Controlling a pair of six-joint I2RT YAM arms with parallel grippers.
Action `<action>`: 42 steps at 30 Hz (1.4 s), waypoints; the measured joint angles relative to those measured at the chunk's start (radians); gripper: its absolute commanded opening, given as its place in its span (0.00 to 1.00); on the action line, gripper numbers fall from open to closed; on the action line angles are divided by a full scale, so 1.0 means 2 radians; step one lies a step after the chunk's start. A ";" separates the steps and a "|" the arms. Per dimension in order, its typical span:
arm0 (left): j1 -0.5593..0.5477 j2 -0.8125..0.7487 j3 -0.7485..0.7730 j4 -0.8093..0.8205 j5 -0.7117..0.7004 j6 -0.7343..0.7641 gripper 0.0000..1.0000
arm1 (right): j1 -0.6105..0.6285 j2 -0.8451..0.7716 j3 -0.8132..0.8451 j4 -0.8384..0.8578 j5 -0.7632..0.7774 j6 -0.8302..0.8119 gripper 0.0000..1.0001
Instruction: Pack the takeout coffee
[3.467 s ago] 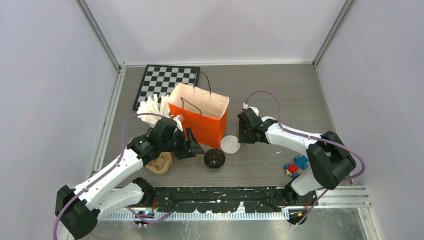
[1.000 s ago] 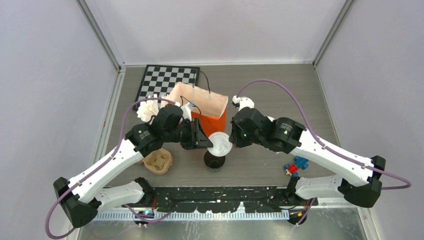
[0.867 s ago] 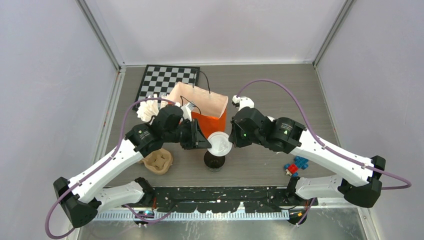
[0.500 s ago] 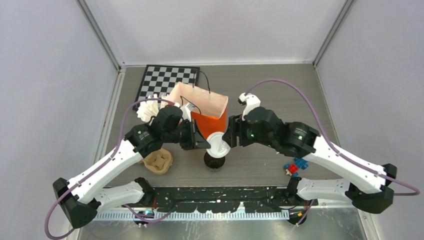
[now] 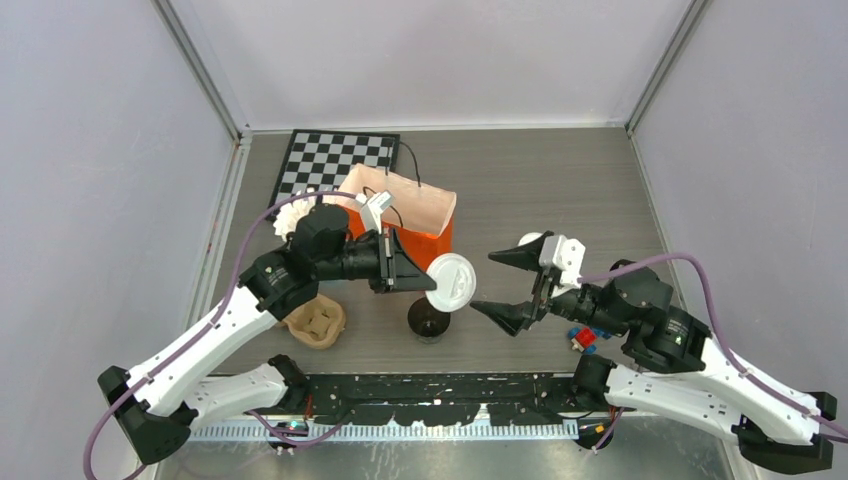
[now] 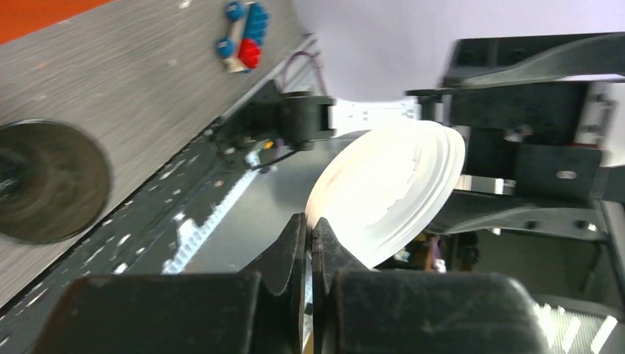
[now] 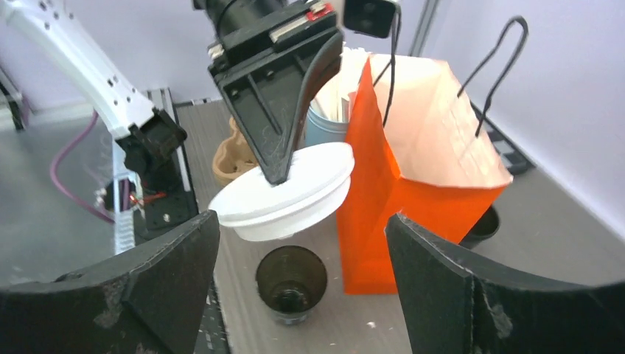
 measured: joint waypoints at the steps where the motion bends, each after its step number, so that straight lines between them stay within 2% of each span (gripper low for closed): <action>1: 0.001 0.000 0.000 0.013 0.010 -0.010 0.00 | 0.000 0.003 0.002 0.002 -0.009 -0.020 0.87; 9: 0.009 0.000 -0.044 0.225 0.077 -0.146 0.00 | 0.000 0.052 0.006 0.045 -0.055 -0.119 0.87; 17: 0.009 0.002 -0.053 0.320 0.100 -0.229 0.00 | 0.000 0.060 0.009 0.105 -0.044 -0.178 0.87; 27: 0.009 0.006 -0.053 0.339 0.108 -0.270 0.00 | 0.000 0.072 0.030 0.133 -0.043 -0.224 0.88; 42: 0.011 0.007 -0.053 0.335 0.107 -0.274 0.00 | 0.000 0.076 0.032 0.133 -0.060 -0.251 0.89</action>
